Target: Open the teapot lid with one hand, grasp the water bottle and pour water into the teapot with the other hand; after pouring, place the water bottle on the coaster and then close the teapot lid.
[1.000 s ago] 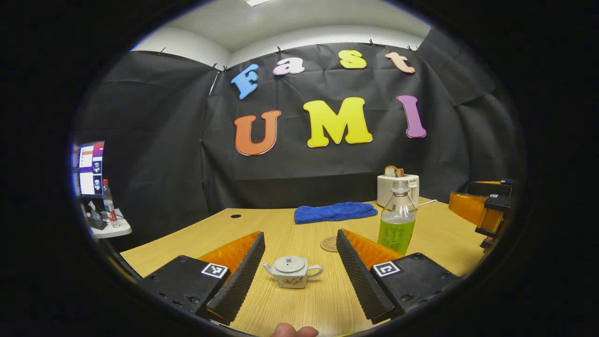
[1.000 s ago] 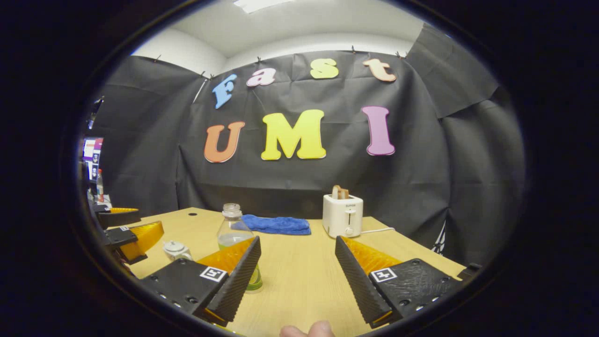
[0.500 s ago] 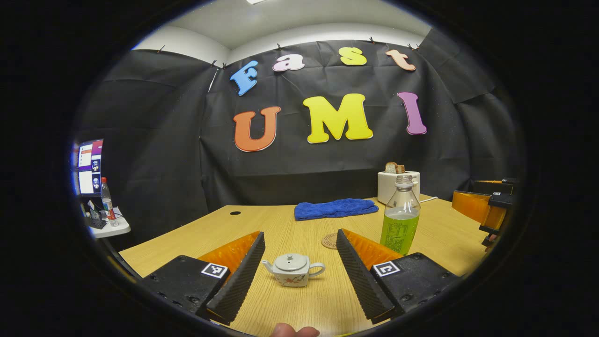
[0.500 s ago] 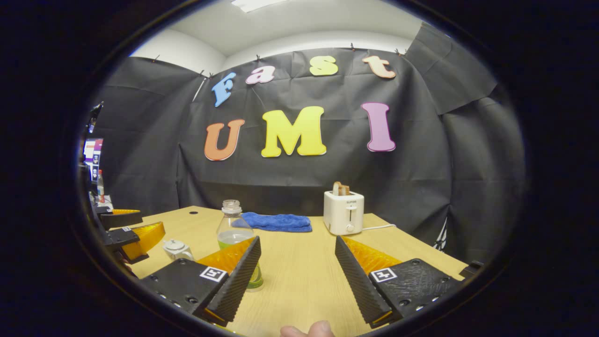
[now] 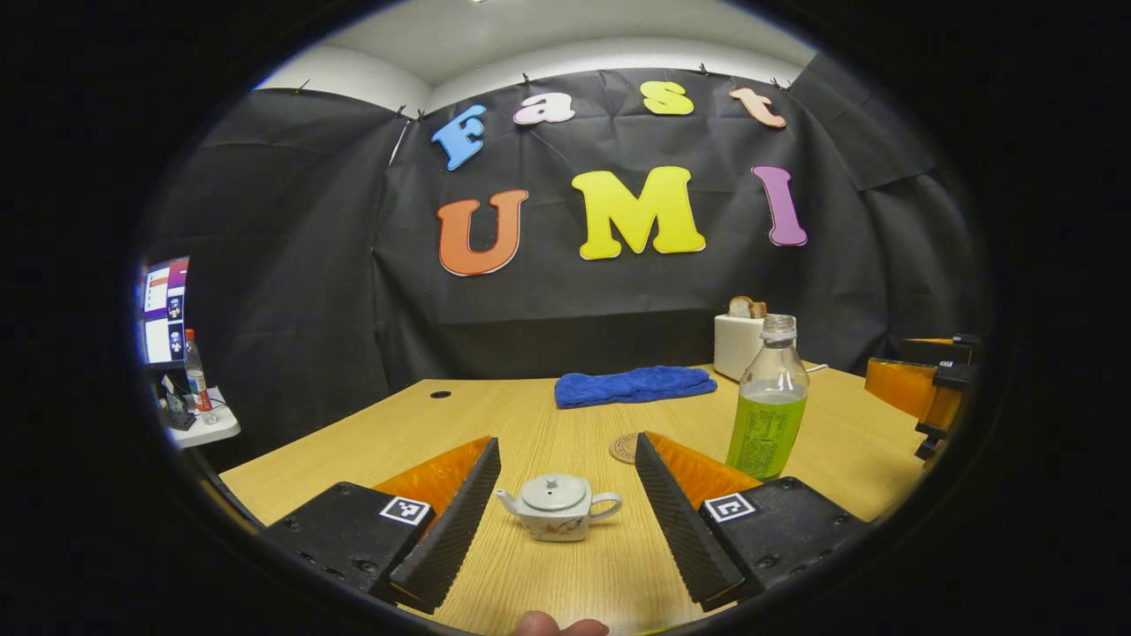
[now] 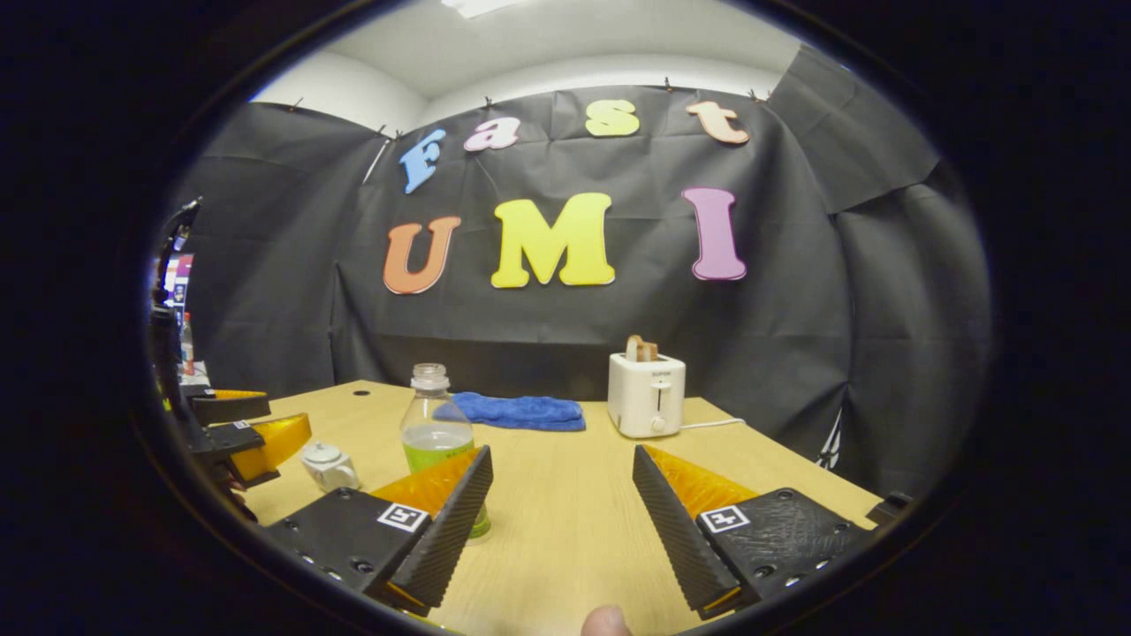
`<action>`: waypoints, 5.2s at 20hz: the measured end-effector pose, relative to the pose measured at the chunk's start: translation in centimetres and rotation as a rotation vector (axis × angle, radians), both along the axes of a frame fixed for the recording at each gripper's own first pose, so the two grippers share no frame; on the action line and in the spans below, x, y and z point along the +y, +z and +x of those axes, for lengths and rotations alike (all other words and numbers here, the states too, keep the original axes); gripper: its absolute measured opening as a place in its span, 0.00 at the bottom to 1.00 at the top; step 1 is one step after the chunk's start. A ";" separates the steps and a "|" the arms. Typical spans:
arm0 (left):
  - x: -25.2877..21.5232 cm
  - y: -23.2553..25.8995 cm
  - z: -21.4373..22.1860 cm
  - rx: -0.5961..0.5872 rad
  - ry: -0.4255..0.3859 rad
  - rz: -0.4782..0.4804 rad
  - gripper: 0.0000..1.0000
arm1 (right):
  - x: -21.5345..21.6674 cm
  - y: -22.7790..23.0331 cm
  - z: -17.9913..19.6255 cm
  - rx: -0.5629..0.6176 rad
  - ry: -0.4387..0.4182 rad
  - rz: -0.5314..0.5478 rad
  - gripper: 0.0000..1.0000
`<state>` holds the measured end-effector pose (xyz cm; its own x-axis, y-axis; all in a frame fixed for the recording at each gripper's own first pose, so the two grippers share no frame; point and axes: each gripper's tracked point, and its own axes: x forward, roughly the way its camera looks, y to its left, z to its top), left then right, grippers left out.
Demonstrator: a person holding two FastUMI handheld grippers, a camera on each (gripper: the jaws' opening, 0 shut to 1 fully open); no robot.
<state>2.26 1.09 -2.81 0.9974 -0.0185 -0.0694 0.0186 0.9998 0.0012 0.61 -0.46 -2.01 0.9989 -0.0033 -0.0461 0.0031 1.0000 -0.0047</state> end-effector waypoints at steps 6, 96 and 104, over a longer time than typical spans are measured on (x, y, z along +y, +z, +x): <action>0.3 -2.6 1.9 0.068 -0.021 -0.004 0.92 | -0.5 -1.2 0.4 0.033 -0.008 -0.004 0.95; 15.6 -2.5 -1.9 0.031 0.058 -0.168 0.04 | 18.8 0.4 10.4 -0.265 0.317 -1.885 0.71; 15.8 -2.7 -1.9 0.030 0.057 -0.171 0.04 | 19.9 0.7 9.2 -0.335 0.314 -2.050 0.72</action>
<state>0.36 16.88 -5.47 0.9947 0.0244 -0.0997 -0.0410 0.9849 -0.1684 9.86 19.41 -1.36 0.9433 0.3271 -0.0569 0.1101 -0.4698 -0.8759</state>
